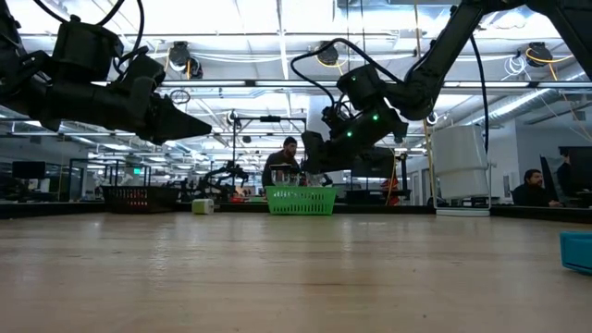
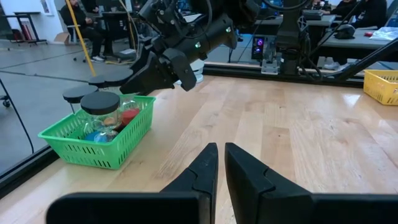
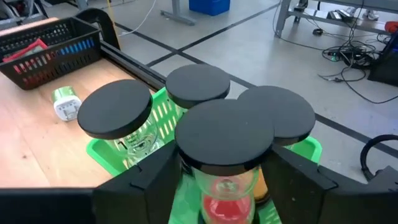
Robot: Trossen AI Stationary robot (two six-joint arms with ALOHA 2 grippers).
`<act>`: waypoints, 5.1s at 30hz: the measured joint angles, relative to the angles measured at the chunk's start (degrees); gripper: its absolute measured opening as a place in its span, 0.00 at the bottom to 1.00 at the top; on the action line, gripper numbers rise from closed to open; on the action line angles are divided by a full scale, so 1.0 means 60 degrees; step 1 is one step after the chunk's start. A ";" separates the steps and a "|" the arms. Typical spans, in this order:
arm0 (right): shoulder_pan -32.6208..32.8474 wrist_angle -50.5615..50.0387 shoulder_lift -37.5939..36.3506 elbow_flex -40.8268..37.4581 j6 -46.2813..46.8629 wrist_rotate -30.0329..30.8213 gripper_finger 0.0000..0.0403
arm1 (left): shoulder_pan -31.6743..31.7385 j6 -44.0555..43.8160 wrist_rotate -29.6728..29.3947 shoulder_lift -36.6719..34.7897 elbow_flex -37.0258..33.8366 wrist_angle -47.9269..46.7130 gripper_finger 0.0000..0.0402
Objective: Pick & Place Office items
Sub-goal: Put the red hourglass into the green basket, then put the blue digital clock into the black basket
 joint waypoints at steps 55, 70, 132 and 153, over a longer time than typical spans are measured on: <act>0.0041 -0.3131 -0.1216 0.1014 -0.0439 -0.1331 0.02 | 0.0000 0.0047 -0.0004 0.0001 0.0000 0.0013 0.08; -0.0360 -0.2490 -0.0674 0.1005 -0.0231 -0.1307 0.02 | 0.0004 0.0047 -0.0007 0.0001 0.0000 0.0011 0.08; 1.1638 -1.0916 -0.0081 0.2248 1.1740 -0.1323 0.74 | -0.1829 0.0889 -0.0007 0.0085 0.0186 -0.0357 0.08; 1.1326 -1.5226 -0.1395 0.2226 1.2828 -0.0983 0.73 | -0.1829 0.0860 -0.0015 0.0085 0.0186 -0.0489 0.08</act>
